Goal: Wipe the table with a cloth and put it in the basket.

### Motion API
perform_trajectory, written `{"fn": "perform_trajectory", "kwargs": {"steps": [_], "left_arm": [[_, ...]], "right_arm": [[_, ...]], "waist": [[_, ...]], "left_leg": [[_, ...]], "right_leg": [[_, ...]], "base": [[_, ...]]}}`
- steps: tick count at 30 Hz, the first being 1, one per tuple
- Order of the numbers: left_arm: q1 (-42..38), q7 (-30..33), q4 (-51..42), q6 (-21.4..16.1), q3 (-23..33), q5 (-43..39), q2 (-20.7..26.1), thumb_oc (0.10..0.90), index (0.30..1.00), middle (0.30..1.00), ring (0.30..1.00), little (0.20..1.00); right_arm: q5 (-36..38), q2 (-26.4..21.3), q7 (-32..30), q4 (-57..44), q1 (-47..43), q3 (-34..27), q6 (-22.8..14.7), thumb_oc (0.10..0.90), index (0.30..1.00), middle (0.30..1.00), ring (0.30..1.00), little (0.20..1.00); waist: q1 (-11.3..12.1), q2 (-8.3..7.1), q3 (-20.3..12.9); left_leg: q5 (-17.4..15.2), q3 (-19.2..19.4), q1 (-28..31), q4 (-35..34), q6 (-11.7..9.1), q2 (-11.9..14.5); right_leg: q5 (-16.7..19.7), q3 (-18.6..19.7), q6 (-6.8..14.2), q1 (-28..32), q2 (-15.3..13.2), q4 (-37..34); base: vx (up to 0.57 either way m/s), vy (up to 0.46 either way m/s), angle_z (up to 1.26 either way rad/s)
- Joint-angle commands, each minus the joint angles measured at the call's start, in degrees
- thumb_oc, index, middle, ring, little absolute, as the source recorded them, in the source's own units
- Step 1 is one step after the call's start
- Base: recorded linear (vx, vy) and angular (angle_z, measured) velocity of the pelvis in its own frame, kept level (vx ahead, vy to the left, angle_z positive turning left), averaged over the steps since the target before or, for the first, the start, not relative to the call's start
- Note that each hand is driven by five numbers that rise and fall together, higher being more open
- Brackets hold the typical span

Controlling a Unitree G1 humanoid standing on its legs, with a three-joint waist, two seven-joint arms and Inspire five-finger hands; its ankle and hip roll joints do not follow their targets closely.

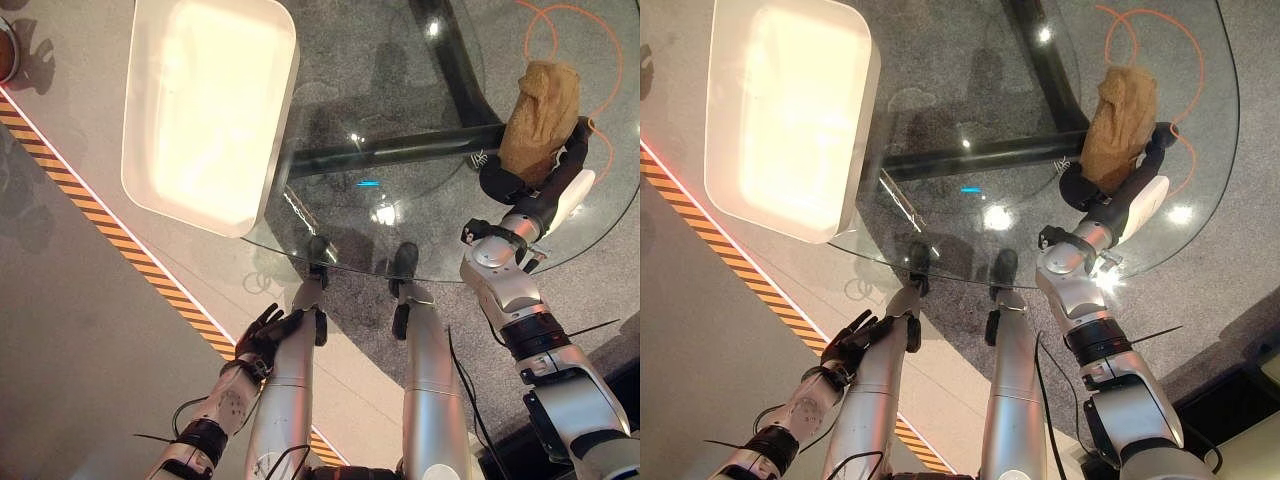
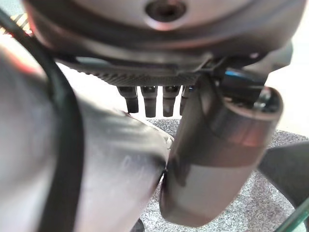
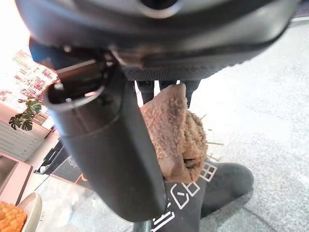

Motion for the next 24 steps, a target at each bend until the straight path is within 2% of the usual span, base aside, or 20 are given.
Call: {"fn": "perform_trajectory", "kwargs": {"steps": [1,17,24], "left_arm": [[3.80,0.81,-0.13,1.28,-2.22,-2.06,-1.83,0.800,0.900,0.900,0.900,0.900],[3.95,1.42,-0.38,0.26,-2.50,-3.08,-2.28,0.800,0.900,0.900,0.900,0.900],[4.09,1.54,-0.96,0.17,-2.35,-3.40,-2.43,0.800,0.900,0.900,0.900,0.900]], "right_arm": [[1.46,-4.41,-1.09,-1.09,1.33,-1.63,-1.06,0.100,0.300,0.300,0.300,0.200],[-1.84,-4.02,-3.37,-2.55,1.38,-1.80,-2.95,0.100,0.300,0.300,0.300,0.200],[-4.26,-4.20,-2.98,-4.97,1.85,-1.98,-1.15,0.100,0.300,0.300,0.300,0.200]], "waist": [[-0.82,2.76,-1.25],[-0.64,2.79,-1.25],[-0.76,2.71,-1.25]], "left_leg": [[-6.24,0.81,-3.13,7.46,0.62,-2.62],[-6.54,0.57,-3.48,7.67,0.62,-2.85],[-6.64,0.63,-3.49,7.72,0.64,-2.78]], "right_leg": [[8.58,-3.39,0.82,0.08,2.14,-10.59],[8.33,-3.29,1.10,-0.38,2.04,-10.18],[8.14,-3.21,1.16,-0.51,2.06,-9.89]], "base": [[0.00,0.000,0.00],[0.00,0.000,0.00],[0.00,0.000,0.00]]}}
